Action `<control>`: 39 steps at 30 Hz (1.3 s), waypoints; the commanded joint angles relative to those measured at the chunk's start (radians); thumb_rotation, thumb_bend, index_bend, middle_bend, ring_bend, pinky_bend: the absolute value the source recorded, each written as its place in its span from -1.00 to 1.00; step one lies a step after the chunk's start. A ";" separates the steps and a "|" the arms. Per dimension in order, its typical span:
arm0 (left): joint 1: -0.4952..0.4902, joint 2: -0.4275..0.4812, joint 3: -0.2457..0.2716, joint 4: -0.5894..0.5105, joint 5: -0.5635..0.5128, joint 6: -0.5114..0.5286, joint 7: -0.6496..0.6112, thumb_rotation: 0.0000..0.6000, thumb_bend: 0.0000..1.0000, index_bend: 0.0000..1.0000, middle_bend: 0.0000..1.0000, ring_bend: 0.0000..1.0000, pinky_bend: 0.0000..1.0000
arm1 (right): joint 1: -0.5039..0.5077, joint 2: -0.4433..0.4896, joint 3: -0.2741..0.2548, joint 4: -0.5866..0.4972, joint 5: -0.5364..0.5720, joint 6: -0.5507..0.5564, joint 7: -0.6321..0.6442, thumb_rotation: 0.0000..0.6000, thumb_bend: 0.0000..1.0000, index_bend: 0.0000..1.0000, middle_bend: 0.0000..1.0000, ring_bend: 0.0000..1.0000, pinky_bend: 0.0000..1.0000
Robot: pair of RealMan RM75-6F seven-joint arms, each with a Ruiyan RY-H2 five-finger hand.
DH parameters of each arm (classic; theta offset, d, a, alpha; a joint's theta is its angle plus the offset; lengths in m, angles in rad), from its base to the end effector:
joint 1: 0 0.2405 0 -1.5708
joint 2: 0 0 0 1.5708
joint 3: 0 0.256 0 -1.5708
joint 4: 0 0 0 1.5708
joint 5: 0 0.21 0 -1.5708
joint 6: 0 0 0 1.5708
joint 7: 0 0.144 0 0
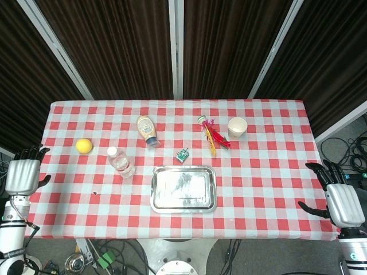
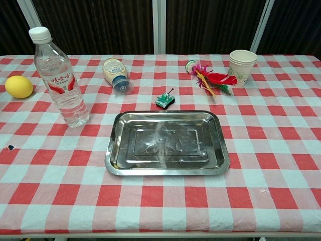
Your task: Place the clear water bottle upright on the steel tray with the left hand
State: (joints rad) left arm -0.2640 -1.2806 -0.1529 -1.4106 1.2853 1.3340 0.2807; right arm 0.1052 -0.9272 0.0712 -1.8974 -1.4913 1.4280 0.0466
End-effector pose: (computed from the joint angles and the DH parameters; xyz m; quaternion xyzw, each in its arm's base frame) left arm -0.3231 0.2618 0.1337 -0.6135 -0.3171 -0.3004 0.6579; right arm -0.2629 -0.1861 0.1872 0.5831 -0.4326 0.4252 0.5404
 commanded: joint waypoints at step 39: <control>-0.068 -0.452 -0.167 0.036 -0.029 -0.052 -0.957 1.00 -0.94 -0.62 -0.50 -0.62 -0.53 | -0.011 0.006 0.014 0.011 -0.012 0.043 0.047 1.00 -0.91 -0.67 -0.69 -1.00 -0.91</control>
State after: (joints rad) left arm -0.3146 -1.7040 -0.3080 -1.4014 1.2536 1.2737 -0.6626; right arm 0.0938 -0.9209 0.0853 -1.8862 -1.5039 1.4716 0.0936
